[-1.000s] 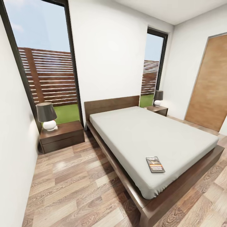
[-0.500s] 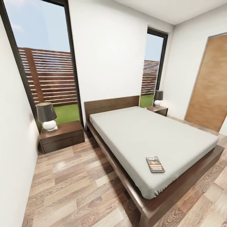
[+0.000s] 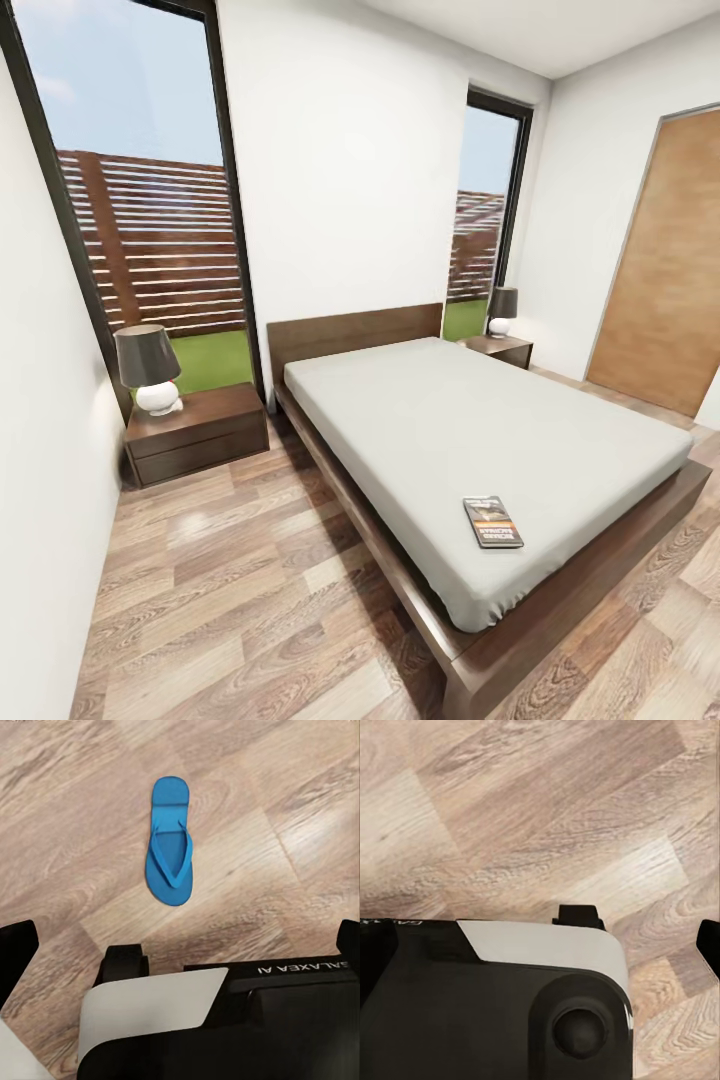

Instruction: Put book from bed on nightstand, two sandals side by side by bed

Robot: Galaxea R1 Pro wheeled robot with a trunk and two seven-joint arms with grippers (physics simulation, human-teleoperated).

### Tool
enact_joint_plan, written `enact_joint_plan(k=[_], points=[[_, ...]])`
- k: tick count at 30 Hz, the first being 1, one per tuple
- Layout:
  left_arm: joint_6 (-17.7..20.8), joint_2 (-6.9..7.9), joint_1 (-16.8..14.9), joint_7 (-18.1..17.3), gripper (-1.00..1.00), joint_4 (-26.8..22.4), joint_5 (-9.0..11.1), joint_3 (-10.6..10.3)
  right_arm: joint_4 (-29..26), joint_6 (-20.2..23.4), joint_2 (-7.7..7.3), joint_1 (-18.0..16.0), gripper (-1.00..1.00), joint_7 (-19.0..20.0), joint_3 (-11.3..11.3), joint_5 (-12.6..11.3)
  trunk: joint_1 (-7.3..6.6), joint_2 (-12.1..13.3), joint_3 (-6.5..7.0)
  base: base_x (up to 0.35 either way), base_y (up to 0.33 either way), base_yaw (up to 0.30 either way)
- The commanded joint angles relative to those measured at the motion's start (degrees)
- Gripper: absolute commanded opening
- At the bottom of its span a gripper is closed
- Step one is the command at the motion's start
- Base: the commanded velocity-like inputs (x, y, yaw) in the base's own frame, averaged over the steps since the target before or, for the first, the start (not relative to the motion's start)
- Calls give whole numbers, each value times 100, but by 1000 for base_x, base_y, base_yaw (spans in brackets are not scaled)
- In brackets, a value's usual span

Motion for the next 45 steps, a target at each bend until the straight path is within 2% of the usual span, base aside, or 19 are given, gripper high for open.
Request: enact_joint_plan(k=[1, 11, 20, 25, 28, 31, 32, 33, 37, 40, 45], points=[[34, -2, -6, 0, 100, -13, -5, -3, -28, -1, -1, -16, 100, 8, 2, 8, 0, -3, -6, 0, 0, 0], [-160, 12, -19, 2, 100, -9, 20, -3, -425, -2, 12, -247, 100, 16, 59, 39, 0, -3, -6, 0, 0, 0], [-443, 23, -19, -2, 100, 2, 48, 8, -974, 1, 20, -410, 100, 11, 452, 42, 0, -3, -6, 0, 0, 0], [-478, 22, -17, -4, 100, -1, 52, 9, -1484, 25, 20, -428, 100, 3, 564, 42, 0, -3, -6, 0, 0, 0], [-491, 20, -14, -3, 100, -2, 53, 12, -2100, 98, 21, -425, 100, 1, 614, 36, 0, -3, -6, 0, 0, 0], [-498, 18, -12, -3, 100, -3, 57, 18, -2781, 463, 25, -411, 100, -1, 640, 25, 0, -3, -6, 0, 0, 0], [-502, 20, -12, -3, 100, -4, 58, 21, -2999, 668, 24, -406, 100, -1, 645, 19, 0, -3, -6, 0, 0, 0], [-521, 22, -10, -3, 100, -4, 60, 28, -3412, 1111, 23, -401, 100, -1, 656, 10, 0, -3, -6, 0, 0, 0], [-584, 21, -8, 5, 100, -4, 62, 38, -4081, 1819, 22, -394, 100, -2, 680, -4, 0, -3, -6, 0, 0, 0], [-610, 23, -8, 7, 100, -4, 62, 44, -4327, 2078, 12, -392, 100, 7, 710, -21, 0, -3, -6, 0, 0, 0], [-640, 25, -6, 9, 100, -4, 63, 48, -4439, 2207, -9, -389, 100, 19, 712, -37, 0, -3, -6, 0, 0, 0]])
